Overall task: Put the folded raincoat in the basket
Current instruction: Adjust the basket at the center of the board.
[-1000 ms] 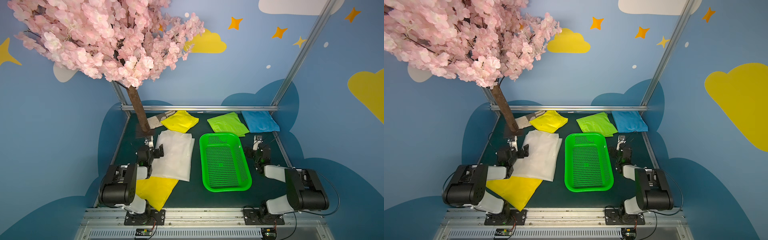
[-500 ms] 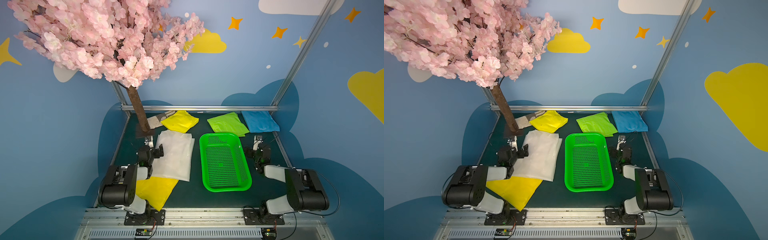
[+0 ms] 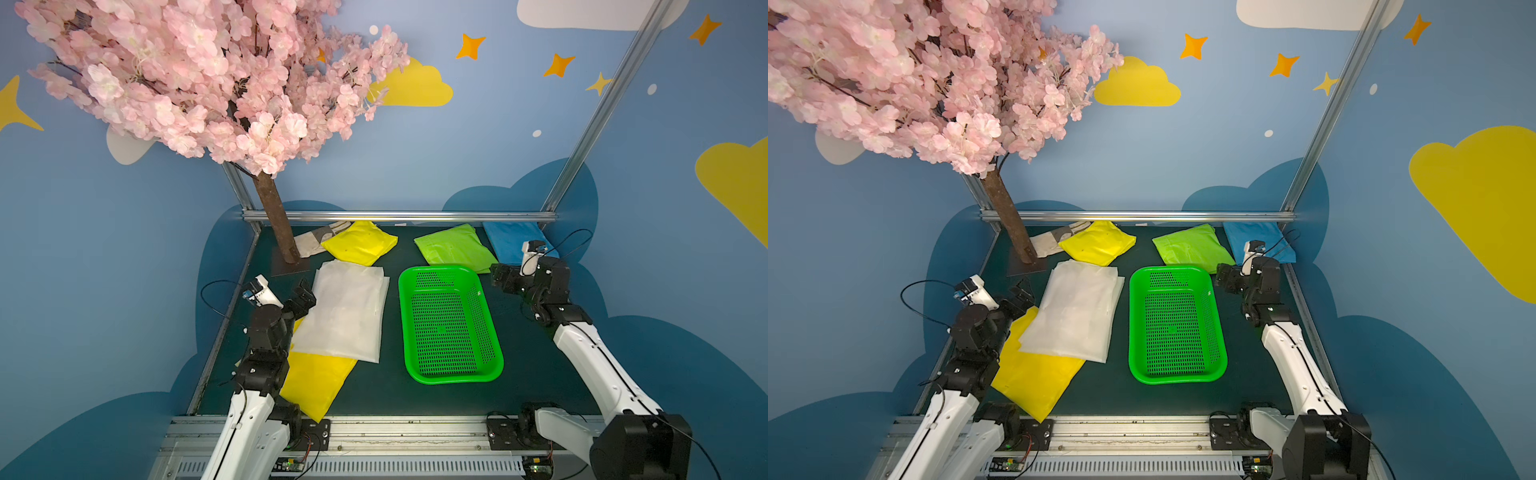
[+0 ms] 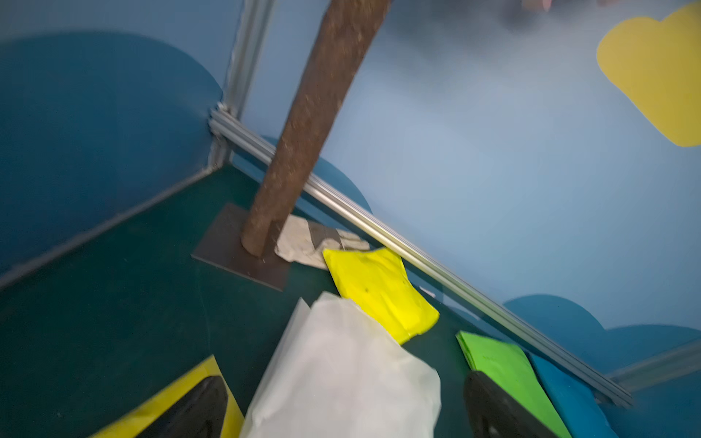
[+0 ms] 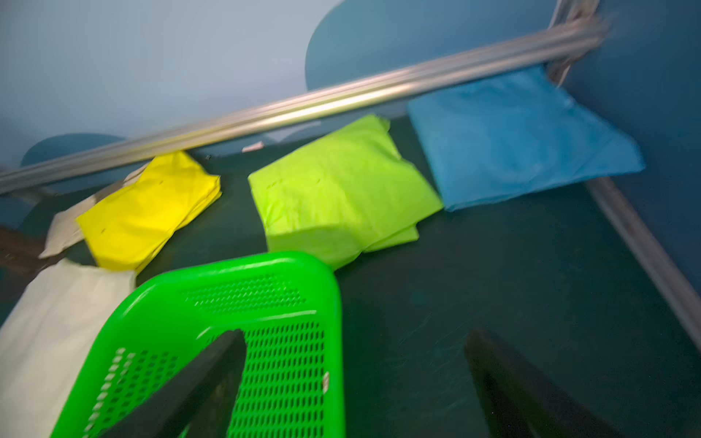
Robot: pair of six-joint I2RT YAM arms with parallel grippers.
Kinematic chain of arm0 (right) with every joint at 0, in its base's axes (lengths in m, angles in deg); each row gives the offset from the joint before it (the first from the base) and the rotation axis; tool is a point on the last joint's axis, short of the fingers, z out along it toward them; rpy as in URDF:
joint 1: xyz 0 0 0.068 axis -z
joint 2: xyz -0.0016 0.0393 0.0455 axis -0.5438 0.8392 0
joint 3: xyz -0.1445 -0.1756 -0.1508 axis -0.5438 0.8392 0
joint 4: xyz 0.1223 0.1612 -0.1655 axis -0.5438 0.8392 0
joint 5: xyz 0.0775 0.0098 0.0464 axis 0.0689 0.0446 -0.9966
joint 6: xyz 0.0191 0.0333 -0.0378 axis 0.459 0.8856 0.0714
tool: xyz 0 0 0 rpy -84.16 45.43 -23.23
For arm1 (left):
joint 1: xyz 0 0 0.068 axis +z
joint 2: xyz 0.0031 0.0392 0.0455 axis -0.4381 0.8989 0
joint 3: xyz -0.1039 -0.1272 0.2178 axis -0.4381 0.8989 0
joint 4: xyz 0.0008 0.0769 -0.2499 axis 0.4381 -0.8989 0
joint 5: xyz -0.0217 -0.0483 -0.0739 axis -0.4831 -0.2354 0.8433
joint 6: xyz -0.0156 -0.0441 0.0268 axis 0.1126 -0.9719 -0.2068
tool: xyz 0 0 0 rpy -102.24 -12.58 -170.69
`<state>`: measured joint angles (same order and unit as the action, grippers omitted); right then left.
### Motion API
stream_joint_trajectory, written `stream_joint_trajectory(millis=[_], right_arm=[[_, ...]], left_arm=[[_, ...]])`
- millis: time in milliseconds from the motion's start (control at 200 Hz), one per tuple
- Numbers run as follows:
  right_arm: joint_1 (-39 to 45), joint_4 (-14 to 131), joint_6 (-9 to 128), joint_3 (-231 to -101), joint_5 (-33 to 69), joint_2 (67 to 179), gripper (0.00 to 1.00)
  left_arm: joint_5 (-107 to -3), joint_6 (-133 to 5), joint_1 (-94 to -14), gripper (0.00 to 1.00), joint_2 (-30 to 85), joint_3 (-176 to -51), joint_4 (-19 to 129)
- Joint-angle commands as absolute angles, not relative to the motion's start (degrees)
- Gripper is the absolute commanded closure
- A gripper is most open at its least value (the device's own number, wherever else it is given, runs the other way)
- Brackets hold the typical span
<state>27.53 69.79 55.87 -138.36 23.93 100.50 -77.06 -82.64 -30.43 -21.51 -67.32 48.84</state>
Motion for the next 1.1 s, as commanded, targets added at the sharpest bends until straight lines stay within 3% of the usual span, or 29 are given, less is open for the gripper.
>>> stream_joint_trajectory(millis=[0, 160, 295, 380, 546, 736, 1021, 1096], right_arm=[[25.68, 89.03, 57.64, -142.78, 15.11, 104.16, 0.09], [23.63, 96.39, 55.80, -145.51, 16.04, 108.60, 0.22], [22.22, 101.96, 55.19, -148.34, 15.88, 111.44, 0.40], [18.81, 103.83, 55.40, -149.80, 18.96, 110.52, 0.34], [10.13, 107.14, 58.35, -154.94, 20.18, 110.05, 0.31], [-3.06, 105.25, 65.79, -159.81, 20.01, 116.11, 0.32], [-15.09, 104.11, 69.08, -168.88, 24.27, 130.06, 0.34], [-15.96, 106.34, 68.06, -171.72, 24.36, 133.94, 0.41]], left_arm=[[-63.00, -88.66, -30.46, 0.00, -22.63, -67.33, 32.52], [-55.57, -86.57, -30.64, 0.08, -18.81, -73.67, 21.54], [-49.97, -84.41, -30.84, 0.14, -15.41, -77.00, 17.49], [-48.74, -83.93, -31.30, 0.15, -14.61, -78.52, 16.17], [-48.13, -79.39, -31.34, 0.14, -13.26, -82.78, 13.52], [-47.27, -78.43, -31.68, 0.15, -12.82, -82.06, 13.71], [-48.29, -78.78, -31.79, 0.13, -14.30, -81.69, 13.79], [-48.49, -78.91, -31.78, 0.13, -13.81, -81.84, 13.43]])
